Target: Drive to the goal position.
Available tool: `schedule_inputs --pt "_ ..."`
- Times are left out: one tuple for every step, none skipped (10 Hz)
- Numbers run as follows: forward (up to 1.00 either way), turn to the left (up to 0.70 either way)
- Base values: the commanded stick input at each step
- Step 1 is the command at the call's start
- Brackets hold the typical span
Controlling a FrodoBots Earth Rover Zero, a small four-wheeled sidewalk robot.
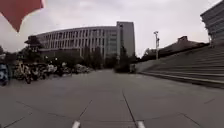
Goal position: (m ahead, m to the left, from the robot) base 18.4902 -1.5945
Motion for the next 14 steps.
schedule_inputs --pt "0.60 0.00" --pt "0.60 0.00" --pt "0.60 0.00" --pt "0.60 0.00" --pt "0.60 0.00" --pt "0.60 0.00" --pt "0.60 0.00" --pt "0.60 0.00" --pt "0.60 0.00" --pt "0.60 0.00" --pt "0.60 0.00" --pt "0.60 0.00" --pt "0.60 0.00" --pt "0.60 0.00"
